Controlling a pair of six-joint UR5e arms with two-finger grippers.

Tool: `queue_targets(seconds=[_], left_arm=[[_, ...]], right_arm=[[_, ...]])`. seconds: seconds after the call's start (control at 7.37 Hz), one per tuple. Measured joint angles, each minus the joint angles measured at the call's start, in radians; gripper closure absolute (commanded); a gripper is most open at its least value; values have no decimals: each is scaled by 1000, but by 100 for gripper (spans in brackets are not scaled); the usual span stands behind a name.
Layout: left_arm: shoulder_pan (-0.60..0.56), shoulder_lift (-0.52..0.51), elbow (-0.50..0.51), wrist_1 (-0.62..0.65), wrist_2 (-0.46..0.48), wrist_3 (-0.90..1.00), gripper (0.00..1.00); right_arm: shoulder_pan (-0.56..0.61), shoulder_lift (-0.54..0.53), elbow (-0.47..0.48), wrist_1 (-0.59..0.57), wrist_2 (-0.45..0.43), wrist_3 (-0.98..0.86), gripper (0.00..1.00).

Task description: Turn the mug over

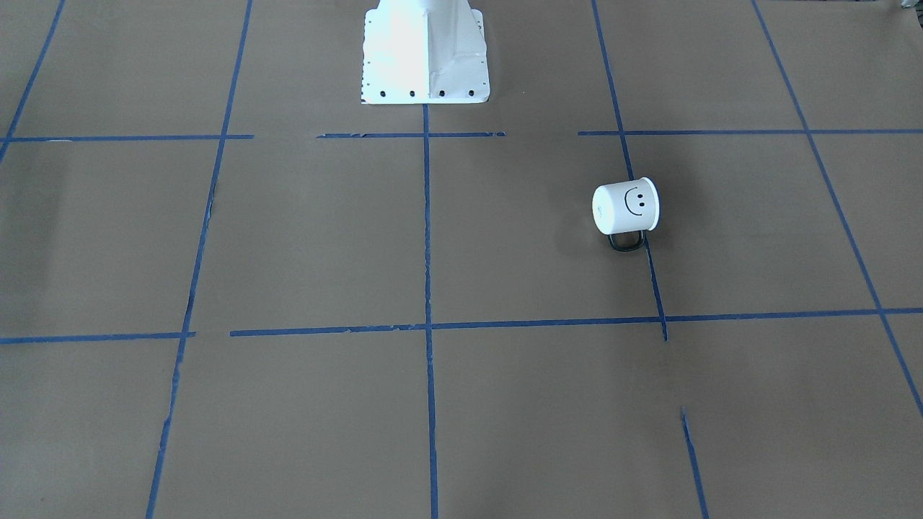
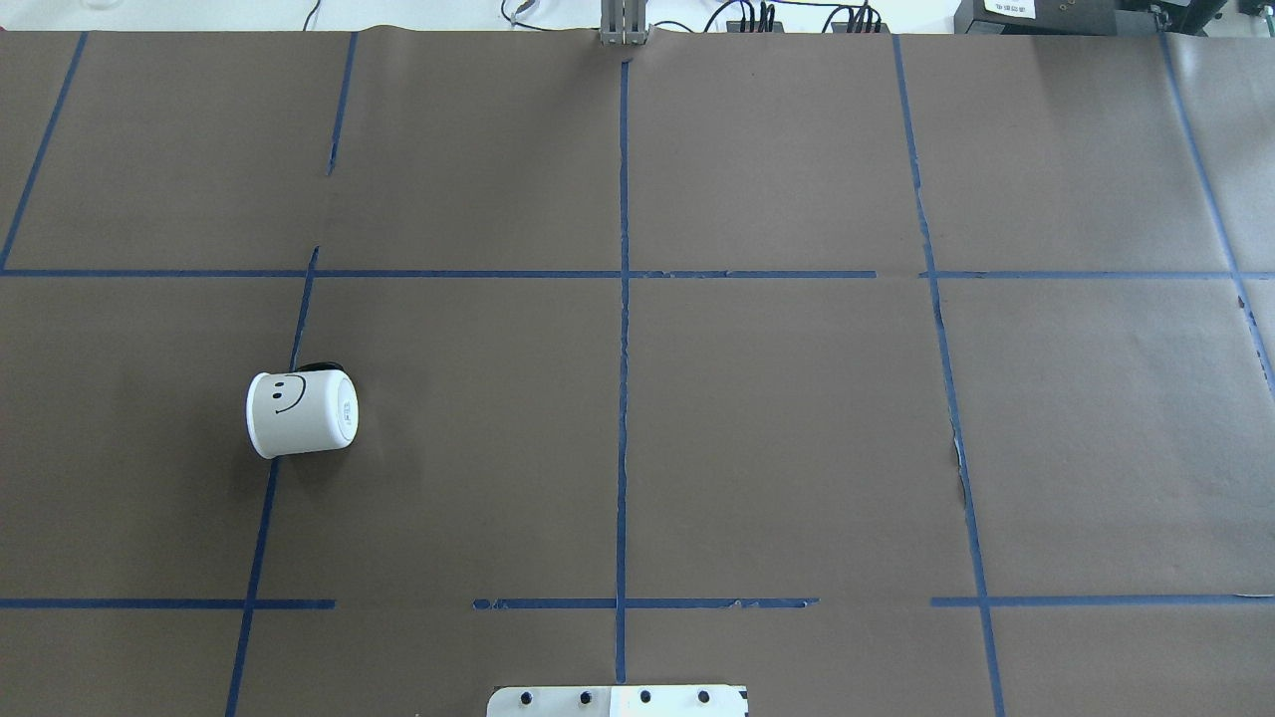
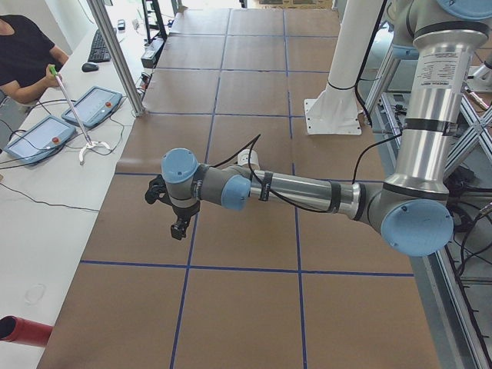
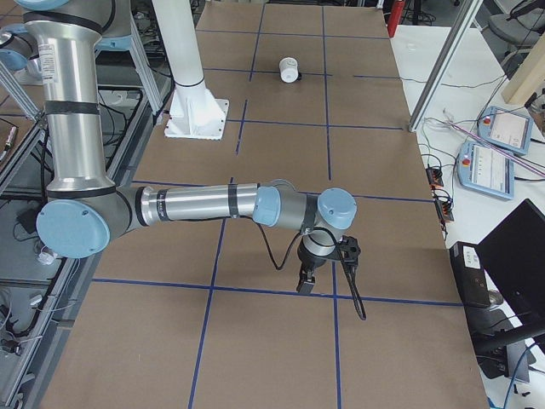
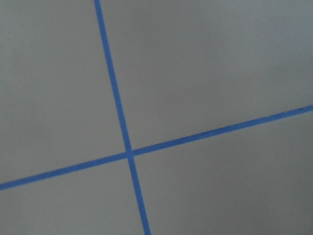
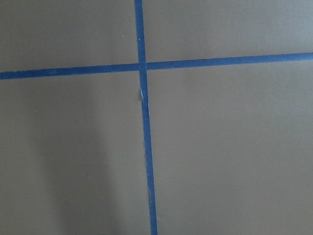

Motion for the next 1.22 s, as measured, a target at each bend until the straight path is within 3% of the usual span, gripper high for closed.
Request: queue_targets(seconds=[0.41,0.54,1.22], left_arm=[[28,1,113,-300,-2,-16,0],[46,-1,155,-419,-3,-101,0],[204,29,190,-834,-80,-826,0]], right_arm=[[0,0,0,0,0,0,0],[0,0,0,0,0,0,0],[0,0,0,0,0,0,0]])
